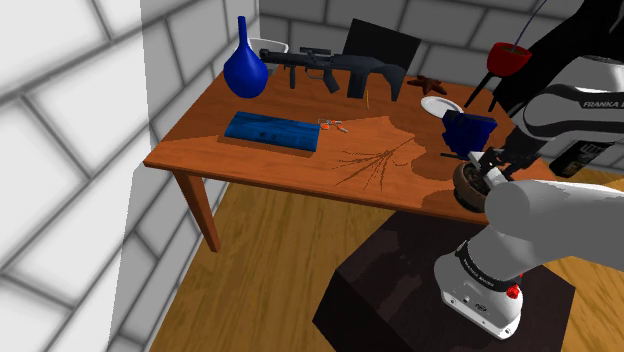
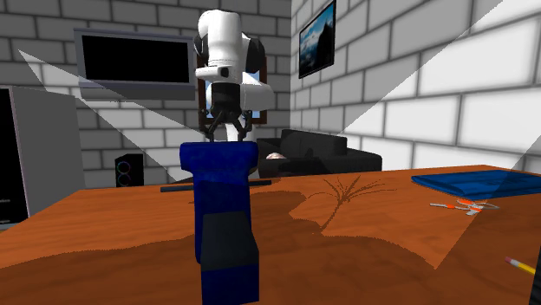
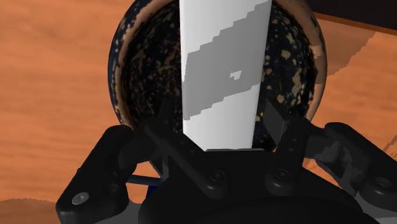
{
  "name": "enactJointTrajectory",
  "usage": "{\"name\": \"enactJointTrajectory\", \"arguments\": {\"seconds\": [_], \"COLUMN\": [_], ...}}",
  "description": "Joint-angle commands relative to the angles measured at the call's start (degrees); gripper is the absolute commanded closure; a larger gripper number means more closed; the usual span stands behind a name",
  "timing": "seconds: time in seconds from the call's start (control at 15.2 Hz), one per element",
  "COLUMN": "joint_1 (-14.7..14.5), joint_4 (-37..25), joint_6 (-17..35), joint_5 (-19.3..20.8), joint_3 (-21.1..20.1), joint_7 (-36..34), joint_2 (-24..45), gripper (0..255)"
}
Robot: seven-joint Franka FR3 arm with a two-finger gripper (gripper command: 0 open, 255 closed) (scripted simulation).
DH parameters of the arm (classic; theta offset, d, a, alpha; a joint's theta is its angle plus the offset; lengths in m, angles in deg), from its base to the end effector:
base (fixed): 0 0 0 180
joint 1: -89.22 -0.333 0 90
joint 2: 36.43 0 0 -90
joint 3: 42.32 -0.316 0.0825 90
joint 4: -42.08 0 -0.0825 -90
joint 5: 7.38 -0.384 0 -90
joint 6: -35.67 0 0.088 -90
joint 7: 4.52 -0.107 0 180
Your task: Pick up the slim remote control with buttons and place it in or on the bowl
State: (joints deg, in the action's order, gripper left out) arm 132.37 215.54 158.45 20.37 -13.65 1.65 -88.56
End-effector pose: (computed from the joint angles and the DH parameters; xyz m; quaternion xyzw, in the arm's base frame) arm 0.1063 -0.2456 0.3369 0.9395 -0.3423 0.0016 0.0107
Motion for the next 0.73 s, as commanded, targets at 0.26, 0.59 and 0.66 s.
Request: {"name": "enactJointTrajectory", "arguments": {"seconds": [0.26, 0.59, 0.66], "joint_1": [-0.02, -1.36, -1.36], "joint_4": [0.06, -4.9, -4.9], "joint_6": [0.06, -10.09, -10.09], "joint_5": [0.01, -3.92, -3.92], "joint_3": [0.04, -3.49, -3.49], "joint_7": [0.01, 0.44, 0.44], "joint_2": [0.1, -5.34, -5.35], "gripper": [0, 0, 0]}}
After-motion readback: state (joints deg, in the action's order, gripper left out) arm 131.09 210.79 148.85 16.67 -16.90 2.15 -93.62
